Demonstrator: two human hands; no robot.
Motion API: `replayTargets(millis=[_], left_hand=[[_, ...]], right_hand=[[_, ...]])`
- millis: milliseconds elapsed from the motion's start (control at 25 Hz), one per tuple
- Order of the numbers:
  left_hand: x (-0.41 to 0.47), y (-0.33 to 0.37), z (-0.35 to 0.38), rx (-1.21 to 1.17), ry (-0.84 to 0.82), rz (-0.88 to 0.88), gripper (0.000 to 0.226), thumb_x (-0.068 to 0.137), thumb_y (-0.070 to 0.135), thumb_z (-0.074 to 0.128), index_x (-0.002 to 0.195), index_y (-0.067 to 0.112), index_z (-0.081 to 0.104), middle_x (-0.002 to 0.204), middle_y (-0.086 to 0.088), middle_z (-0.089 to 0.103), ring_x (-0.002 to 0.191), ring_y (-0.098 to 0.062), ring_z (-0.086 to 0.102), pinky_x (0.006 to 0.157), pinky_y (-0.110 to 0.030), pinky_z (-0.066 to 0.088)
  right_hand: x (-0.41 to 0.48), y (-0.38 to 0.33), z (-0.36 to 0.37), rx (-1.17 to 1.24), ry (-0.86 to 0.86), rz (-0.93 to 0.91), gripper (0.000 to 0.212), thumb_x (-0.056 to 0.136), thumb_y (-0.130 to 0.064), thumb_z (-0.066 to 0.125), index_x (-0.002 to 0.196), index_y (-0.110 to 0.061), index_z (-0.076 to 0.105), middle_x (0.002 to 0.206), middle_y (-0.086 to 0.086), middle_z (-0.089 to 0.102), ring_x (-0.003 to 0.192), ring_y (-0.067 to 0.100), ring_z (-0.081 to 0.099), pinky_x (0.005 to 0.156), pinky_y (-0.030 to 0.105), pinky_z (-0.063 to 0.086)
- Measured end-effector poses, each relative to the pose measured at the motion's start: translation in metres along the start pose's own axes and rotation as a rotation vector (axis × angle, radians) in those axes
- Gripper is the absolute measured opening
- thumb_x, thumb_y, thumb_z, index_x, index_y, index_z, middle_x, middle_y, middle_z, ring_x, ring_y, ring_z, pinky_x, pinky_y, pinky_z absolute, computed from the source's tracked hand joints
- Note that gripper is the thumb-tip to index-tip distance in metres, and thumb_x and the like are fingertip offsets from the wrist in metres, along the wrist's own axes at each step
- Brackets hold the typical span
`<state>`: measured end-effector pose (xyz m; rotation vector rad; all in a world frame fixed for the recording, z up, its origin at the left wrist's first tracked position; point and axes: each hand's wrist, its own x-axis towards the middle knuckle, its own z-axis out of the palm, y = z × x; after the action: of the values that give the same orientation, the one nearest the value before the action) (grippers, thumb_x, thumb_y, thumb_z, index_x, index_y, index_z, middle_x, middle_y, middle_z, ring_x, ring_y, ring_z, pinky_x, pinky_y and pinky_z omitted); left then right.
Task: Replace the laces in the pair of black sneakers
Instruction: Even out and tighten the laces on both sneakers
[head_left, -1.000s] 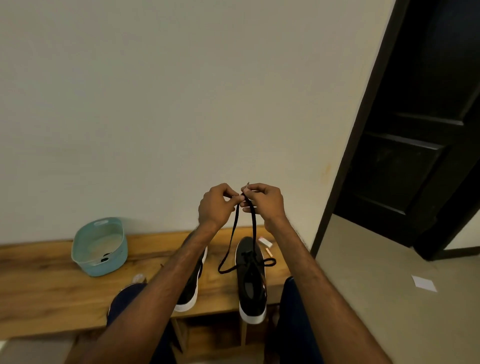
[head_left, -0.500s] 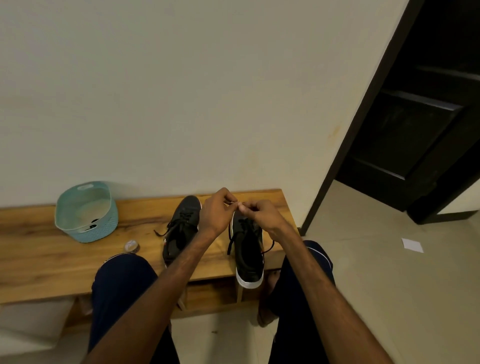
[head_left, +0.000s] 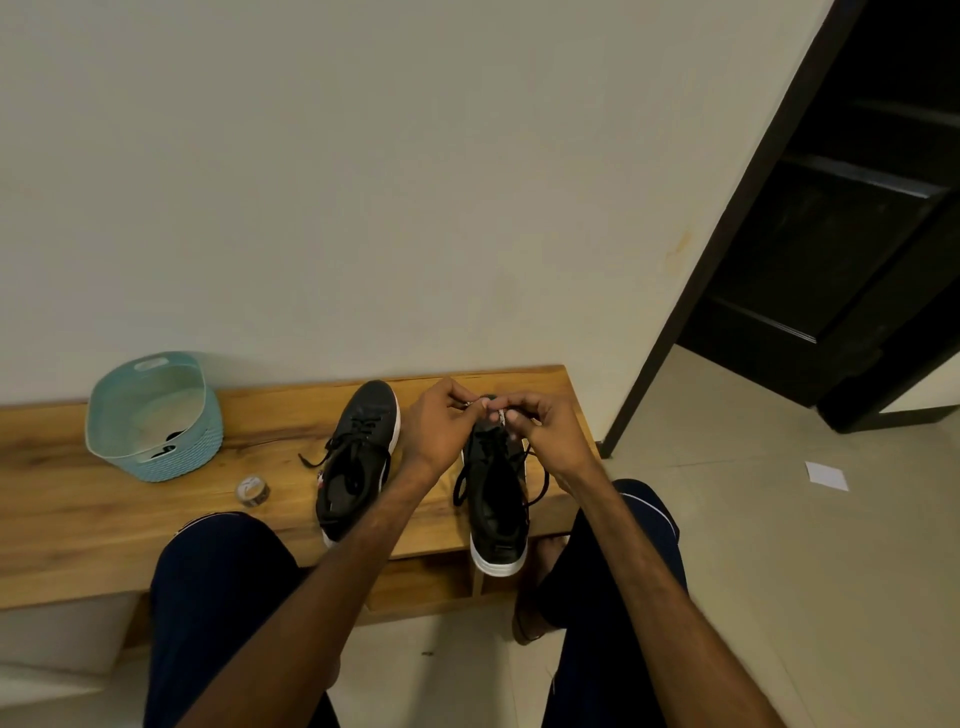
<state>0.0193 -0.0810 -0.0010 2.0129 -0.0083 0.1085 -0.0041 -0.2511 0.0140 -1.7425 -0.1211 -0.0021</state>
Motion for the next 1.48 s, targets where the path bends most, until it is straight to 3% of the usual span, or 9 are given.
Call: replayTargets(millis=[200, 400, 520, 640, 800, 960, 1160, 1320, 1480], left_hand=[[-0.004, 0.005, 0.006, -0.244, -0.036, -0.125, 0.016, 0.09, 0.031, 0.071, 0.089, 0.016, 0.063, 0.086, -0.001, 0.072, 0.083, -0.016, 0.069, 0.069, -0.036, 0.059], [0.016, -0.013, -0.021, -1.077, 0.216, -0.563, 0.027, 0.103, 0.027, 0.048, 0.119, 0.007, 0.055, 0.111, -0.007, 0.069, 0.097, -0.021, 0.068, 0.087, -0.037, 0.055], [0.034, -0.029, -0.061, -1.345, 0.381, -0.59, 0.034, 0.107, 0.03, 0.035, 0.087, 0.012, 0.054, 0.088, -0.001, 0.058, 0.073, -0.013, 0.058, 0.065, -0.024, 0.054], [0.034, -0.045, -0.082, -0.962, 0.444, -0.563, 0.028, 0.105, 0.028, 0.044, 0.079, 0.017, 0.046, 0.07, 0.004, 0.046, 0.044, -0.006, 0.038, 0.037, -0.019, 0.032], [0.01, -0.071, -0.054, 0.046, 0.097, -0.143, 0.021, 0.098, 0.036, 0.057, 0.113, 0.021, 0.055, 0.095, 0.008, 0.061, 0.08, -0.005, 0.057, 0.069, -0.027, 0.046], [-0.015, -0.081, -0.006, 0.524, -0.409, 0.021, 0.044, 0.095, 0.042, 0.059, 0.136, 0.032, 0.047, 0.11, 0.007, 0.062, 0.105, -0.01, 0.058, 0.084, -0.032, 0.049], [-0.038, -0.105, 0.012, 0.324, -0.568, -0.229, 0.037, 0.094, 0.06, 0.049, 0.103, 0.026, 0.06, 0.086, 0.007, 0.073, 0.081, -0.012, 0.067, 0.083, -0.043, 0.055], [-0.039, -0.102, -0.001, 0.202, -0.552, -0.166, 0.037, 0.089, 0.058, 0.059, 0.082, 0.024, 0.069, 0.077, 0.003, 0.071, 0.077, -0.014, 0.067, 0.08, -0.043, 0.054], [-0.019, -0.083, -0.022, 0.009, -0.276, -0.11, 0.033, 0.1, 0.03, 0.055, 0.075, 0.011, 0.066, 0.072, 0.003, 0.064, 0.076, -0.011, 0.061, 0.076, -0.03, 0.045]], right_hand=[[-0.003, 0.007, 0.008, 0.005, 0.179, -0.073, 0.013, 0.087, -0.007, 0.073, 0.095, -0.016, 0.077, 0.093, -0.005, 0.077, 0.093, 0.012, 0.07, 0.086, 0.032, 0.057], [-0.001, 0.021, -0.015, 0.454, 0.544, 0.19, 0.007, 0.098, -0.014, 0.059, 0.101, -0.009, 0.063, 0.101, 0.009, 0.075, 0.099, 0.019, 0.071, 0.091, 0.038, 0.057], [-0.004, 0.031, -0.058, 0.842, 0.778, 0.286, 0.007, 0.102, -0.012, 0.051, 0.104, -0.01, 0.058, 0.084, 0.011, 0.07, 0.076, 0.022, 0.069, 0.077, 0.038, 0.06], [-0.002, 0.049, -0.081, 0.648, 0.896, 0.277, 0.005, 0.101, -0.011, 0.055, 0.1, -0.014, 0.059, 0.075, 0.006, 0.06, 0.06, 0.013, 0.054, 0.054, 0.026, 0.053], [-0.007, 0.081, -0.063, -0.143, 0.578, 0.217, 0.019, 0.098, -0.023, 0.06, 0.116, -0.019, 0.065, 0.107, 0.0, 0.065, 0.088, 0.012, 0.062, 0.069, 0.021, 0.051], [-0.024, 0.089, -0.027, -0.546, 0.038, 0.145, 0.021, 0.095, -0.044, 0.061, 0.112, -0.031, 0.063, 0.106, -0.016, 0.063, 0.088, 0.002, 0.061, 0.074, 0.028, 0.055], [-0.034, 0.102, -0.015, -0.683, -0.188, 0.176, 0.04, 0.08, -0.051, 0.074, 0.104, -0.028, 0.052, 0.095, -0.012, 0.062, 0.081, 0.007, 0.062, 0.067, 0.032, 0.052], [-0.03, 0.095, -0.016, -0.672, -0.124, 0.159, 0.014, 0.088, -0.034, 0.072, 0.089, -0.026, 0.06, 0.084, -0.011, 0.064, 0.08, 0.007, 0.059, 0.07, 0.035, 0.052], [-0.021, 0.082, -0.025, -0.579, 0.129, 0.049, 0.008, 0.093, -0.029, 0.066, 0.086, -0.025, 0.065, 0.087, -0.011, 0.063, 0.081, 0.003, 0.057, 0.069, 0.023, 0.045]])
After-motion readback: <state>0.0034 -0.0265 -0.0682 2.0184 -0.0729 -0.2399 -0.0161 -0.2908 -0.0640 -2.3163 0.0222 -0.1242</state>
